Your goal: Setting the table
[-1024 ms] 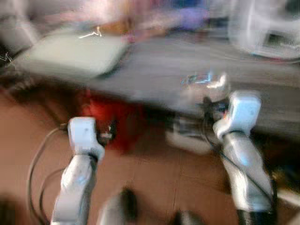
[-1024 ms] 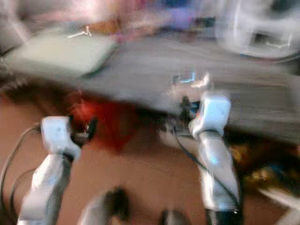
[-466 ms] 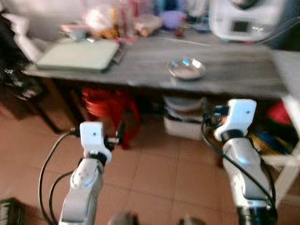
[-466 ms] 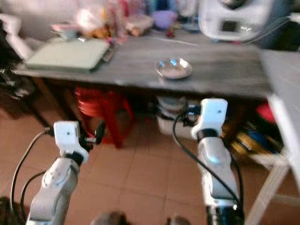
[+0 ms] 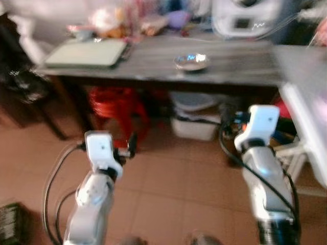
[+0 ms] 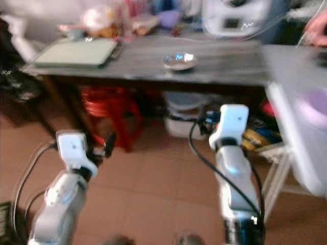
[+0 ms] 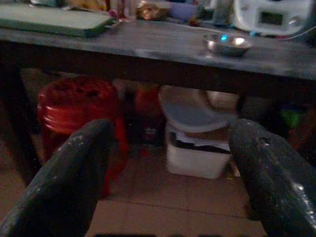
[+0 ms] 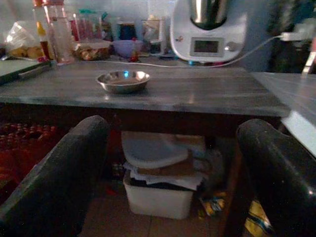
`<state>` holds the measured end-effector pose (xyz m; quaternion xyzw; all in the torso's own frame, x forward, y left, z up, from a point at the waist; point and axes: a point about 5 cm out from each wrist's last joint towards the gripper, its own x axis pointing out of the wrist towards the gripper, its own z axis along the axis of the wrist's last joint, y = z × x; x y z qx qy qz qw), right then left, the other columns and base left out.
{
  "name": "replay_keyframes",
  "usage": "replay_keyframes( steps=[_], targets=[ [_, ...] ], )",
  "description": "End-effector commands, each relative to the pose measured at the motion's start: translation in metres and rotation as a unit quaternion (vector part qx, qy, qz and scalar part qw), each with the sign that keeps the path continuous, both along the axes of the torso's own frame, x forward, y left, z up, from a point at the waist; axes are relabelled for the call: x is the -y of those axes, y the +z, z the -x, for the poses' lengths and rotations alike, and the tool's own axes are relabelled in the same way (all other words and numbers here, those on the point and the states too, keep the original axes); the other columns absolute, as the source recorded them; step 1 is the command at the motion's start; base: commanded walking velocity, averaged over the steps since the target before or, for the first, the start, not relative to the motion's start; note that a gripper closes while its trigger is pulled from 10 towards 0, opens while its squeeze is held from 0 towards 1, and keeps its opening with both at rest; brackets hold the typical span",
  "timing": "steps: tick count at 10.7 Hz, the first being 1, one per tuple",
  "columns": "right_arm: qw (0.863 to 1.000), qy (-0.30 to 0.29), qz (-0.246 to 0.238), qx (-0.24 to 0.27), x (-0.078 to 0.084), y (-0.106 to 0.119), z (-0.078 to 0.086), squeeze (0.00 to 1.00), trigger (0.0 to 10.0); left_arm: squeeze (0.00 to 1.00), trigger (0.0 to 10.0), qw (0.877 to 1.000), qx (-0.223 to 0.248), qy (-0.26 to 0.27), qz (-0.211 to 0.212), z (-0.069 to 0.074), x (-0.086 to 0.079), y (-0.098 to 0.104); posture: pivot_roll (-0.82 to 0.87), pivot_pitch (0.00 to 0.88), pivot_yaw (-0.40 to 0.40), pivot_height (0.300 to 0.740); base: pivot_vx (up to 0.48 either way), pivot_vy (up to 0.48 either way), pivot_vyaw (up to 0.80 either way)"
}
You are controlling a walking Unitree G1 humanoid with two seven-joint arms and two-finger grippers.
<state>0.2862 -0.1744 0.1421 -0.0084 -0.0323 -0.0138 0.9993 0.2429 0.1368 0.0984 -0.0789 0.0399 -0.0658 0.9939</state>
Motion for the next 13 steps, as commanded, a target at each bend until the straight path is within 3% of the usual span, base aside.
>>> replay_keyframes(
  steps=[1,9,13],
  targets=[
    [1.000,0.007,0.001,0.011,-0.005,0.005,-0.002,0.00,10.0,0.00,10.0,1.000,0.015,-0.004,-0.003,-0.001,-0.002,0.007,-0.05,0.006,0.060,0.740,0.000,0.000,0.00],
    [1.000,0.010,0.009,0.009,-0.002,0.009,-0.004,0.00,10.0,0.00,10.0,1.000,0.010,-0.012,0.005,0.005,0.000,0.007,-0.05,0.050,0.050,0.740,0.000,-0.448,-0.07],
    [0.999,0.016,0.040,0.027,-0.004,0.018,-0.007,0.00,10.0,0.00,10.0,1.000,0.014,-0.020,0.005,0.005,0.001,0.010,-0.05,0.057,0.056,0.740,0.298,-0.365,0.00]
  ],
)
